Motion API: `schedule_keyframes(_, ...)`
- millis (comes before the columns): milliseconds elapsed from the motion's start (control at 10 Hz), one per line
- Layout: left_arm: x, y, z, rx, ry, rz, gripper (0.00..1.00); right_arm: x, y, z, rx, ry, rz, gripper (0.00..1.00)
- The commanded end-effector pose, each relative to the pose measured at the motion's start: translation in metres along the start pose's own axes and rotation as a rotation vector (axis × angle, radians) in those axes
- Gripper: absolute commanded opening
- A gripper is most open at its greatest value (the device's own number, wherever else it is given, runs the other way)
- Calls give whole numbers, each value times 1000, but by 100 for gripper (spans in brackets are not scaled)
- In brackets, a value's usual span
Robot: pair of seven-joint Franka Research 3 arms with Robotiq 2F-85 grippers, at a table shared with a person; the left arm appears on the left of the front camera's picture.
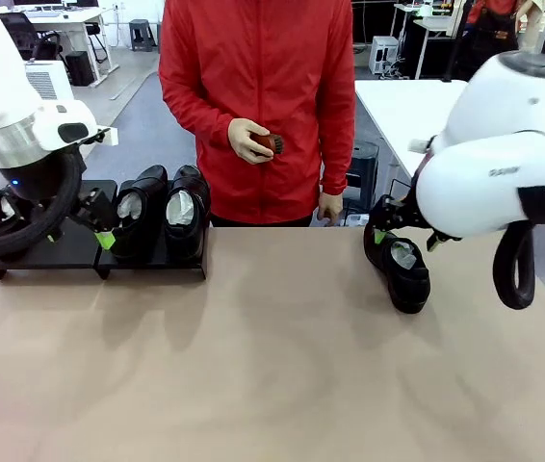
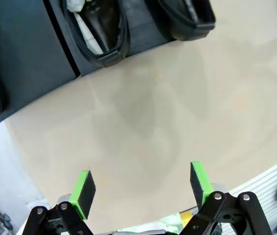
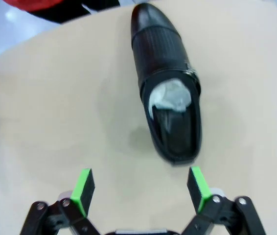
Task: Organize the shoes by placing them on the stand.
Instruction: Pick up one Shoe and place it in the middle of the table.
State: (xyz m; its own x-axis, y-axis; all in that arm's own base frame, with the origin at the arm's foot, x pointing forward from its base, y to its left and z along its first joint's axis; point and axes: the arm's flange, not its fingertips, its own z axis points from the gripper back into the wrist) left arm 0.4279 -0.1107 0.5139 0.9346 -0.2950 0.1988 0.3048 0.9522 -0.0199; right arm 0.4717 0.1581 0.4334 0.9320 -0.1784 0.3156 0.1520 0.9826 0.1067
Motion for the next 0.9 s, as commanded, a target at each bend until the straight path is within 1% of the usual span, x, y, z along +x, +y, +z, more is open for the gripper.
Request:
schedule_keyframes(0, -8, -1, 3, 16, -5, -16, 100, 27, 11, -33, -6, -94, 111, 100)
schedule_keyframes(100, -8, -1, 3, 16, -5, -16, 100, 35, 10, -45, -18, -69, 115, 100)
schedule_keyframes(300, -8, -1, 3, 16, -5, -16, 100, 47, 11, -62, -8, 14, 114, 100)
schedule_keyframes(400, -8, -1, 3, 16, -5, -16, 100, 48, 13, -69, -12, 56, 116, 100)
schedule_keyframes(800, -8, -1, 3, 16, -5, -16, 100, 55, 19, -87, -33, 166, 100, 100)
